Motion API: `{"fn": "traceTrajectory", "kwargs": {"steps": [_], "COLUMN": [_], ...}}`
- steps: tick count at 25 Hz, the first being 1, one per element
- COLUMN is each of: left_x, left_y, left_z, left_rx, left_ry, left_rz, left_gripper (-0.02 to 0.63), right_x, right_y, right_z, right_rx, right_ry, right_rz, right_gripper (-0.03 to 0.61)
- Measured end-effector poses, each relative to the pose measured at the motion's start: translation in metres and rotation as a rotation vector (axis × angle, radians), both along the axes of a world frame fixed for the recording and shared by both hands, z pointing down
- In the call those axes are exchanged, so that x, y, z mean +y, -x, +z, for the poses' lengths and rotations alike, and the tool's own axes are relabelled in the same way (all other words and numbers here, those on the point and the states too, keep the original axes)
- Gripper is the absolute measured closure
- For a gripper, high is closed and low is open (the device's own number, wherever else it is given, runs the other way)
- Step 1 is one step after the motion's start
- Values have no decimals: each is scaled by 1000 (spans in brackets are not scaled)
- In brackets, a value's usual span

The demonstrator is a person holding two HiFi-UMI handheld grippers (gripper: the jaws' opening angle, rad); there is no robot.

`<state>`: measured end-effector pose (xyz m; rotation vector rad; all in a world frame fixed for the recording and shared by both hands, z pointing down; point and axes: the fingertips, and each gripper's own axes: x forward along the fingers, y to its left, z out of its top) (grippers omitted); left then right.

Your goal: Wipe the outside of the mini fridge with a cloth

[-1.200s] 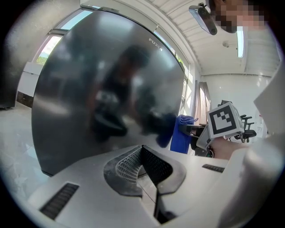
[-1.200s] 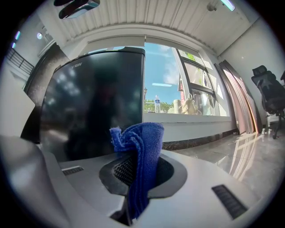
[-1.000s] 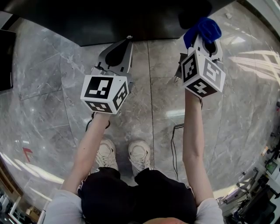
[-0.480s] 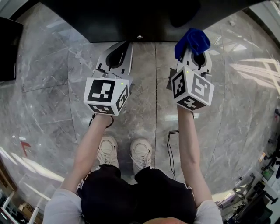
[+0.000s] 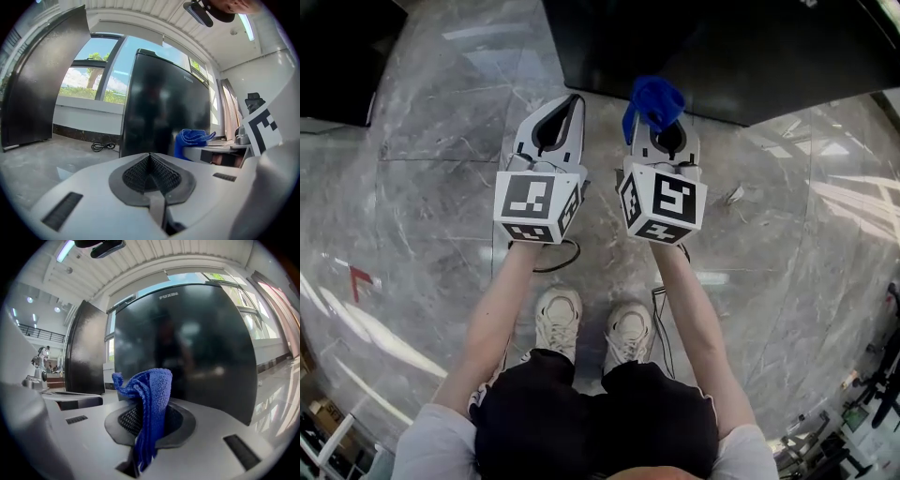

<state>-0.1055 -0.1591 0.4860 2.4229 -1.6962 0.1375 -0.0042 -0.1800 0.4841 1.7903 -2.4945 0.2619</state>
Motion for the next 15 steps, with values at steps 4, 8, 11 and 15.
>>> {"fn": "traceTrajectory", "kwargs": {"steps": [4,8,11,15], "left_x": [-1,-2,-5,-8], "left_y": [47,87,101,108], "left_z": [10,19,29,45], "left_rx": [8,-24,-25,9], "left_ry": [13,24,39,67], "left_rz": [-68,-124,-138,-154], "left_gripper": [609,609,609,609], "right_x": [-9,-19,-26,-36], "right_y": [58,103,124,139], "right_z": [16,36,50,58], "right_rx": [-43,-48,-42,-10], "right_ry": [19,31,40,28], "right_rz": [-54,-83,-96,-102], "right_gripper": [526,526,526,526]}}
